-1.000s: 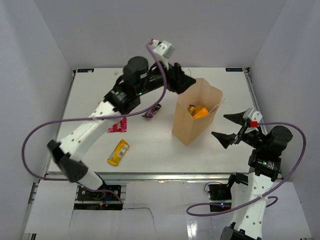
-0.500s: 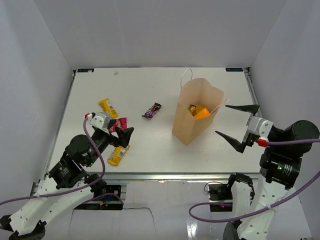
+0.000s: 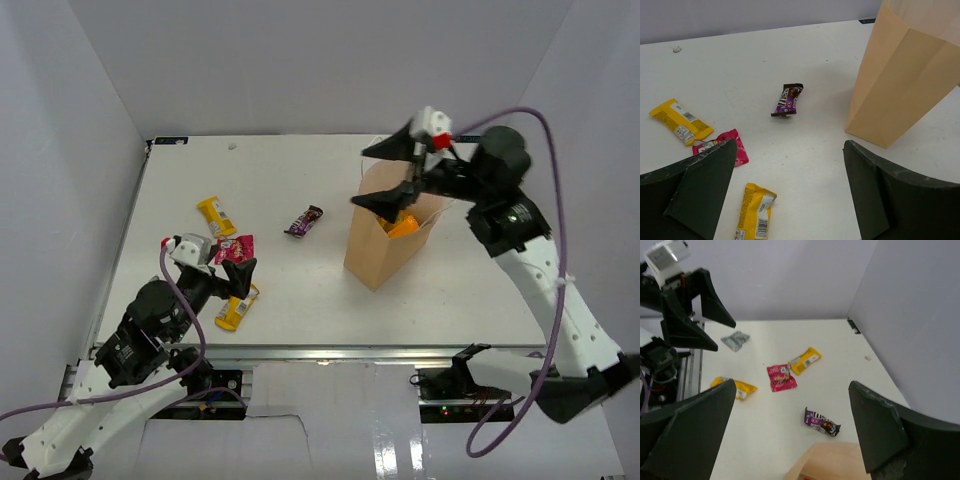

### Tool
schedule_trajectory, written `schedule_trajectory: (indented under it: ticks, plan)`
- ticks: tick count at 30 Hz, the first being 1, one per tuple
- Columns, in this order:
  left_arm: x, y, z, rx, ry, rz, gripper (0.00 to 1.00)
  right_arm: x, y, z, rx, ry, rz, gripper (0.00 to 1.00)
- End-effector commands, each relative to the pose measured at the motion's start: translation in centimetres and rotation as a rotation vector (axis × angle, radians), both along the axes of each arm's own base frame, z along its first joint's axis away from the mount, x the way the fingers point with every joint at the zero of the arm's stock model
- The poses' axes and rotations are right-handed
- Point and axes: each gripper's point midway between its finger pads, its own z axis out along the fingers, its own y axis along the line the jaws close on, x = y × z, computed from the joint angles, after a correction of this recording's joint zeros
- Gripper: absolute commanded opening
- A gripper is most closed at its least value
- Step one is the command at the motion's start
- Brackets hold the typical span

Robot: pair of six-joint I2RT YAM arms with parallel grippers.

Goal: Place the snacks into the paper bag

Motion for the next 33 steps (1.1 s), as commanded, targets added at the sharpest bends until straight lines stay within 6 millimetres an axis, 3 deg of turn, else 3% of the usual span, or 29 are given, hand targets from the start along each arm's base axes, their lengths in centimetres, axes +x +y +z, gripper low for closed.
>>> schedule_trajectory:
  ticks: [1, 2, 3, 4, 5, 7, 9, 10, 15, 19, 22, 33]
  plan:
    - [0.1, 1.2, 0.5, -0.017, -0.030, 0.053, 0.98, 0.8, 6.7, -1.5, -0.158, -0.005, -0.088, 1.00]
    - [0.0, 1.3, 0.5, -0.021, -0.033, 0.056, 0.98, 0.9, 8.1, -0.8, -0.187, -0.029, -0.103, 0.99]
    - [-0.2, 1.6, 0.7, -0.037, -0.043, 0.061, 0.98, 3.5, 9.8, -5.3, -0.327, 0.036, -0.183, 0.99]
    - [-0.2, 1.9, 0.8, -0.045, -0.049, 0.072, 0.98, 2.6, 12.1, -6.7, -0.401, -0.005, -0.156, 0.99]
    - [-0.4, 2.5, 0.9, -0.061, -0.062, 0.087, 0.98, 4.9, 13.3, -10.3, -0.534, 0.027, -0.253, 0.99]
    - [-0.7, 3.0, 1.2, -0.086, -0.077, 0.100, 0.98, 5.3, 15.2, -14.2, -0.696, 0.011, -0.285, 0.95]
    - [-1.0, 3.6, 1.2, -0.105, -0.089, 0.115, 0.98, 7.3, 16.2, -19.1, -0.874, -0.001, -0.329, 0.92]
    - [-1.3, 3.9, 1.5, -0.127, -0.103, 0.116, 0.98, 7.2, 16.0, -21.0, -0.946, -0.003, -0.301, 0.91]
    - [-1.4, 3.8, 1.5, -0.136, -0.109, 0.104, 0.98, 9.1, 16.4, -27.8, -1.165, -0.107, -0.187, 0.98]
    - [-0.9, 2.4, 0.5, -0.095, -0.065, 0.068, 0.98, 10.9, 15.3, -31.5, -1.332, -0.224, -0.099, 0.88]
    - [-0.8, 1.8, 0.2, -0.083, -0.049, 0.051, 0.98, 12.0, 14.5, -33.9, -1.428, -0.323, -0.023, 0.88]
    - [-1.1, 1.8, 0.5, -0.100, -0.063, 0.035, 0.98, 16.6, 17.1, -38.9, -1.460, -0.456, 0.013, 0.89]
